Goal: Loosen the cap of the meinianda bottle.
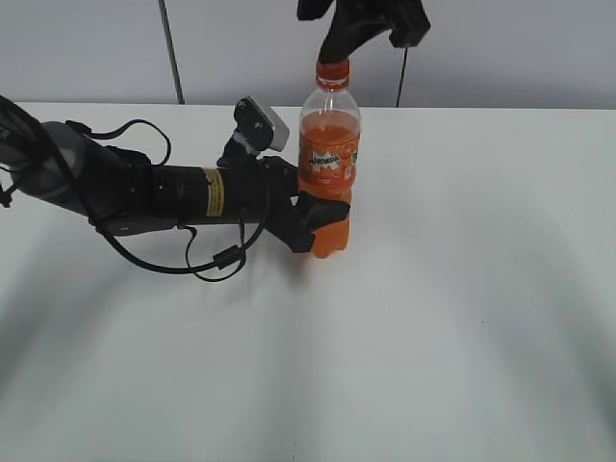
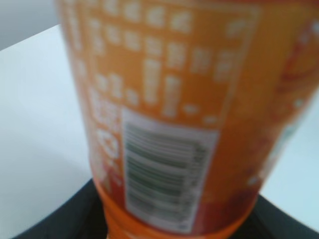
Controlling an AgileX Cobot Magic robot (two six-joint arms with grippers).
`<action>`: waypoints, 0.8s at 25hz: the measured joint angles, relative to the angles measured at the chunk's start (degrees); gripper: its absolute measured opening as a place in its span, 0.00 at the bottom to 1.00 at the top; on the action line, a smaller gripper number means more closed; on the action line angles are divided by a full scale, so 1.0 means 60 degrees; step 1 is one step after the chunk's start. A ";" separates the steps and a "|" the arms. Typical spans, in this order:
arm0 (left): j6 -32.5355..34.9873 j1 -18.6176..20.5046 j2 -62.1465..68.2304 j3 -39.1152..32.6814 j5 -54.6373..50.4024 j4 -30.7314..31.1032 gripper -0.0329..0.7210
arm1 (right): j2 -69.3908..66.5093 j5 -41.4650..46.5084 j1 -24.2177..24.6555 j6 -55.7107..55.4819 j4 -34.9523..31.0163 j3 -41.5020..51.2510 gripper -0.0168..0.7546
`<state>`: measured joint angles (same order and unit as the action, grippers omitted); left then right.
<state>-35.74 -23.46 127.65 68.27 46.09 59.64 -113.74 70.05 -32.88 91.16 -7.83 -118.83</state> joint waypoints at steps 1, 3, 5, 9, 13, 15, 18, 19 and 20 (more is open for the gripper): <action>0.0010 0.0000 0.0000 0.0000 0.0000 0.0000 0.55 | 0.0140 0.0000 0.0000 -0.0553 -0.0174 0.0000 0.56; 0.0010 0.0000 0.0000 0.0000 0.0000 0.0000 0.55 | 0.0356 0.0000 0.0000 -0.2015 -0.0514 0.0000 0.66; 0.0017 0.0000 0.0000 0.0000 0.0000 0.0000 0.55 | 0.0498 0.0000 0.0000 -0.3738 -0.0789 0.0000 0.71; 0.0017 0.0000 0.0000 0.0000 0.0000 0.0000 0.55 | 0.0519 0.0000 0.0000 -0.7757 -0.0898 0.0000 0.74; 0.0017 0.0000 0.0000 0.0000 0.0000 0.0000 0.55 | 0.0489 0.0000 0.0000 -1.1768 -0.0397 0.0000 0.75; 0.0017 0.0000 0.0000 0.0000 0.0000 0.0000 0.55 | 0.0433 0.0000 0.0000 -1.3326 0.0326 0.0000 0.74; 0.0017 0.0000 0.0000 0.0000 0.0009 0.0000 0.55 | 0.0301 0.0008 0.0000 -1.5039 0.1305 0.0000 0.71; 0.0017 0.0000 0.0000 0.0000 0.0009 0.0000 0.55 | 0.0238 0.0008 0.0000 -1.5387 0.1563 0.0000 0.70; 0.0017 0.0000 0.0000 0.0000 0.0009 0.0000 0.55 | 0.0166 0.0008 0.0000 -1.5632 0.1692 0.0000 0.69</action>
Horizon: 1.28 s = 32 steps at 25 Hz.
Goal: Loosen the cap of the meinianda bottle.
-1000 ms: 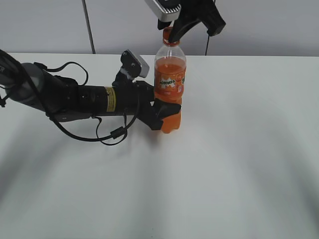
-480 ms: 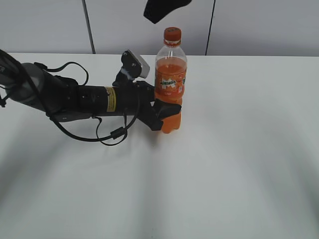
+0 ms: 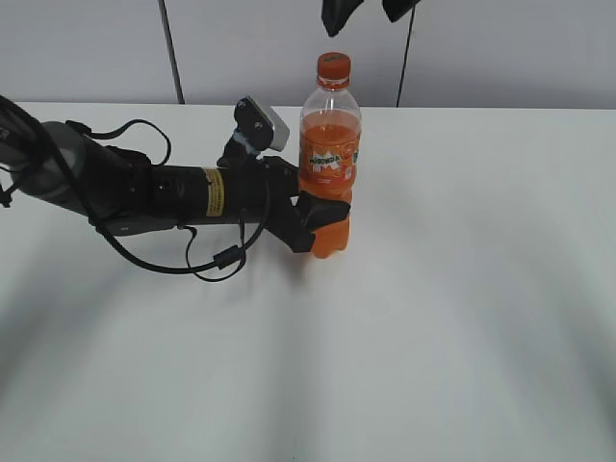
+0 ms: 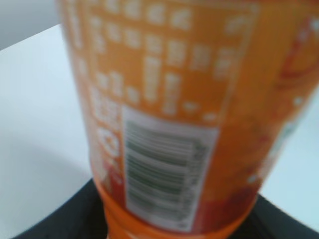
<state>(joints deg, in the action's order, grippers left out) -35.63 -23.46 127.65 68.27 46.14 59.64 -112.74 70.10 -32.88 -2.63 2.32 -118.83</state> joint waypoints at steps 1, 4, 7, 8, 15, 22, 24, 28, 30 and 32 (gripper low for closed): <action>0.0000 0.0000 0.0000 0.0000 0.0000 0.0000 0.55 | -0.0083 0.0000 0.0000 -0.0143 0.0066 0.0000 0.68; 0.0000 0.0000 0.0000 0.0000 0.0000 0.0003 0.55 | -0.0307 0.0000 0.0000 -0.0350 -0.0056 0.0000 0.67; 0.0000 0.0000 0.0000 0.0000 0.0000 0.0011 0.55 | -0.0426 0.0000 0.0000 -0.0500 -0.0163 0.0000 0.67; 0.0000 0.0000 0.0000 0.0000 0.0000 0.0011 0.55 | -0.0445 -0.0009 0.0000 -0.0534 -0.0186 0.0000 0.67; 0.0000 0.0000 0.0000 0.0000 0.0008 0.0011 0.55 | -0.0735 -0.0183 0.0000 -0.0596 -0.0654 0.0000 0.67; 0.0000 0.0000 0.0000 0.0000 0.0008 0.0011 0.55 | -0.0839 -0.0133 0.0000 -0.0611 -0.0862 0.0000 0.65; 0.0000 0.0000 0.0000 0.0000 0.0008 0.0011 0.55 | -0.0839 -0.0113 0.0000 -0.0611 -0.0853 0.0000 0.60; 0.0000 0.0000 0.0000 0.0000 0.0008 0.0011 0.55 | -0.0839 -0.0102 0.0000 -0.0611 -0.0844 0.0000 0.45; 0.0000 0.0000 0.0000 0.0000 0.0008 0.0021 0.55 | -0.0839 -0.0093 0.0000 -0.0611 -0.0809 0.0000 0.38; 0.0000 0.0000 0.0000 0.0000 0.0008 0.0021 0.55 | -0.0839 -0.0085 0.0000 -0.0568 -0.0801 0.0000 0.38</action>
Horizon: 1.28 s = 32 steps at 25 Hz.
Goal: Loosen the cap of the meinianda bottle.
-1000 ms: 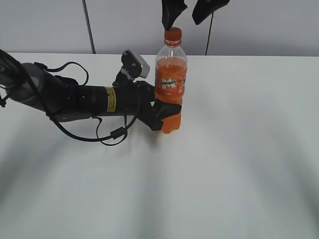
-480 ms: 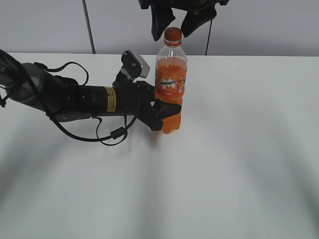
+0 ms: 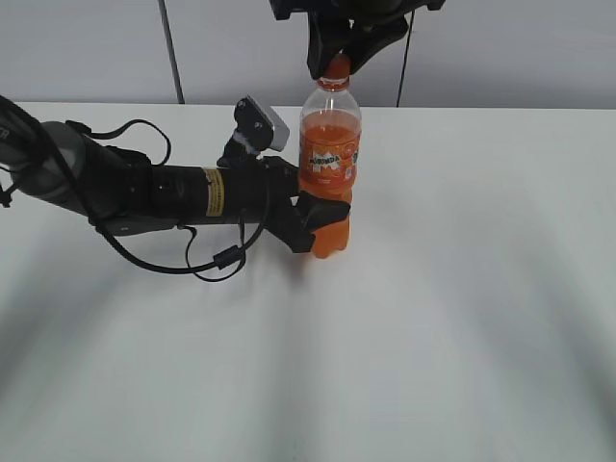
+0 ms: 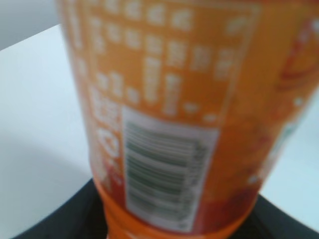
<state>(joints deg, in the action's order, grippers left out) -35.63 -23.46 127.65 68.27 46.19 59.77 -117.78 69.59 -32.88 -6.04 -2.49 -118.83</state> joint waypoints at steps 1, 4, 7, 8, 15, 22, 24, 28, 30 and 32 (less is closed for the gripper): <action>0.0000 0.0000 0.0000 0.0000 0.0000 0.0000 0.55 | 0.0000 0.0010 0.0000 0.0060 0.0000 0.0000 0.38; 0.0000 0.0000 0.0000 0.0000 0.0000 0.0000 0.55 | 0.0000 0.0010 0.0000 0.0627 -0.0033 0.0000 0.38; 0.0000 0.0000 0.0000 0.0000 0.0000 0.0000 0.55 | 0.0000 0.0010 0.0000 0.1513 -0.0085 0.0000 0.38; 0.0000 0.0000 0.0000 0.0000 0.0000 0.0000 0.55 | 0.0000 0.0010 0.0000 0.1813 -0.0117 0.0000 0.38; 0.0001 0.0000 0.0000 0.0000 0.0018 0.0000 0.55 | 0.0000 0.0018 0.0000 0.4343 -0.0216 0.0000 0.38; 0.0010 0.0000 0.0000 0.0000 -0.0002 -0.0024 0.55 | 0.0017 0.0053 0.0000 0.7407 0.0123 0.0000 0.38; 0.0010 0.0000 0.0000 0.0000 -0.0007 -0.0042 0.55 | 0.0028 0.0072 -0.0043 0.7801 0.0348 0.0000 0.38; 0.0010 0.0000 0.0000 0.0002 -0.0019 -0.0042 0.55 | 0.0038 0.0114 -0.0054 0.8766 0.0414 0.0000 0.38; 0.0010 0.0000 0.0000 0.0002 -0.0019 -0.0042 0.55 | 0.0038 0.0114 -0.0054 0.9472 0.0338 0.0000 0.38; 0.0010 0.0000 0.0000 0.0002 -0.0019 -0.0042 0.55 | 0.0045 0.0114 -0.0054 1.0180 0.0327 0.0000 0.38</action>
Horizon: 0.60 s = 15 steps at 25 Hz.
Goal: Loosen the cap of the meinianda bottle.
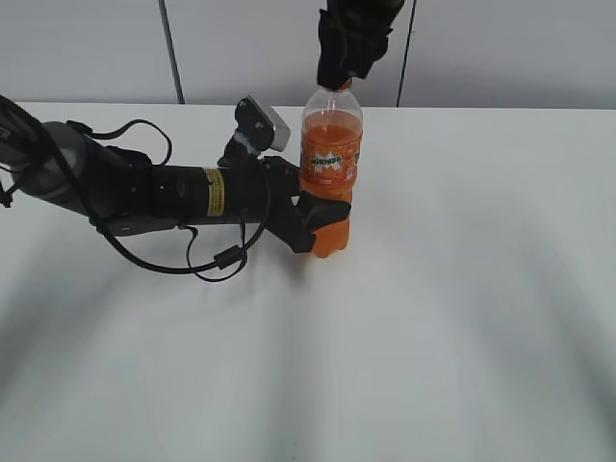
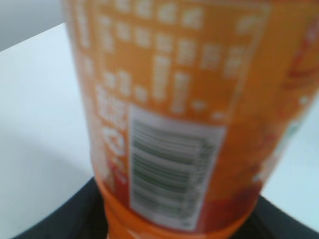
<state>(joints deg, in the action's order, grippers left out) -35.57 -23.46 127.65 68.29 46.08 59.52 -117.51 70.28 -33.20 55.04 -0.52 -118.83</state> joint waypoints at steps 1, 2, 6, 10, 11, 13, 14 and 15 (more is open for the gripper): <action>0.0000 0.0000 0.0000 0.0000 0.0000 0.0000 0.55 | 0.0000 0.0010 0.0000 0.0353 -0.0013 0.0000 0.38; 0.0000 0.0000 0.0000 0.0000 0.0000 0.0000 0.55 | 0.0000 0.0010 0.0000 0.0631 -0.0027 0.0000 0.38; 0.0000 0.0000 0.0000 0.0000 0.0000 0.0023 0.55 | 0.0004 0.0010 0.0000 0.1524 -0.0111 0.0000 0.38; 0.0000 0.0000 0.0000 0.0000 0.0009 0.0023 0.55 | 0.0011 0.0028 0.0008 0.2241 -0.0259 0.0000 0.38; 0.0009 0.0000 0.0000 0.0000 0.0009 0.0023 0.55 | 0.0011 0.0037 0.0008 0.2451 -0.0271 0.0000 0.38; 0.0018 0.0000 0.0000 0.0000 0.0009 0.0023 0.55 | 0.0011 0.0047 0.0008 0.2984 -0.0271 0.0000 0.38; 0.0027 0.0000 0.0000 0.0000 0.0009 0.0023 0.55 | 0.0011 0.0056 0.0008 0.3264 -0.0271 0.0000 0.38; 0.0027 0.0000 0.0000 0.0000 0.0009 0.0023 0.55 | 0.0011 0.0056 0.0008 0.3624 -0.0271 0.0000 0.38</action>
<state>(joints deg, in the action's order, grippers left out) -35.41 -23.46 127.65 68.29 46.13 59.66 -117.44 70.62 -33.15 76.78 -2.15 -118.83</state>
